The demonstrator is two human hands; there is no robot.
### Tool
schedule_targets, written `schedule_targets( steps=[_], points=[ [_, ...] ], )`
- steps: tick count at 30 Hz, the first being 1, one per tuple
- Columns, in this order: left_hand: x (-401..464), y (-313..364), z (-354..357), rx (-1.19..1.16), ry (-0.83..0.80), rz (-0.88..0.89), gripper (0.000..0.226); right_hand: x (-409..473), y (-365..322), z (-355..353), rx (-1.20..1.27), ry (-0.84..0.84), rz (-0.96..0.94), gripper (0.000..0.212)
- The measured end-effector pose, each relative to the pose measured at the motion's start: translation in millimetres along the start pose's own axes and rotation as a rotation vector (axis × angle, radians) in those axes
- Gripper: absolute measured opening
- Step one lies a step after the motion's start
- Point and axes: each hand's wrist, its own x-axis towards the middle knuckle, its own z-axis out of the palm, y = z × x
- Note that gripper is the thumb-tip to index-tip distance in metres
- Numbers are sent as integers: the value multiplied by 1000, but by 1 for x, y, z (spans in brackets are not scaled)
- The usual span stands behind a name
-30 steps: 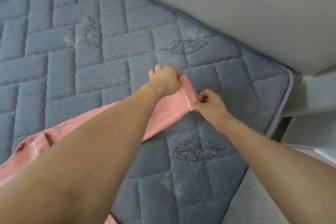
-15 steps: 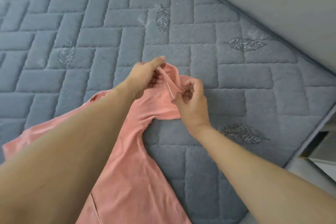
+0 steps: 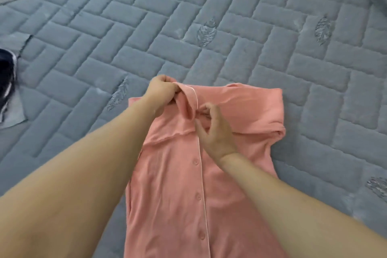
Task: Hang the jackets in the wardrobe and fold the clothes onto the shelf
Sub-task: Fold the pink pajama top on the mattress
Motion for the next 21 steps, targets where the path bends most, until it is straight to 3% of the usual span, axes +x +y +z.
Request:
schedule_targets(
  steps=[3,6,8,9,11,16,19,21],
  points=[
    [9,-39,-52,-55,133,-49,20,-1,4,37,-186,-52,-22,29],
    [17,-77,-82,-158,394,-111,17,3,26,54,-531,-145,102,44],
    [22,-100,-86,-251,404,-216,14,6,47,55,-704,-171,189,53],
    [24,-109,-84,-275,359,-287,30,9,57,53,-762,-186,226,56],
    [25,-121,-75,-199,273,-361,58,15,72,49,-848,-224,299,61],
    [31,-133,-67,53,330,-292,31,29,89,48,-872,-247,354,65],
    [36,-137,-79,163,399,-275,32,37,90,48,-869,-232,380,66],
    [31,-135,-82,364,446,-265,34,40,91,48,-869,-257,458,65]
  ],
)
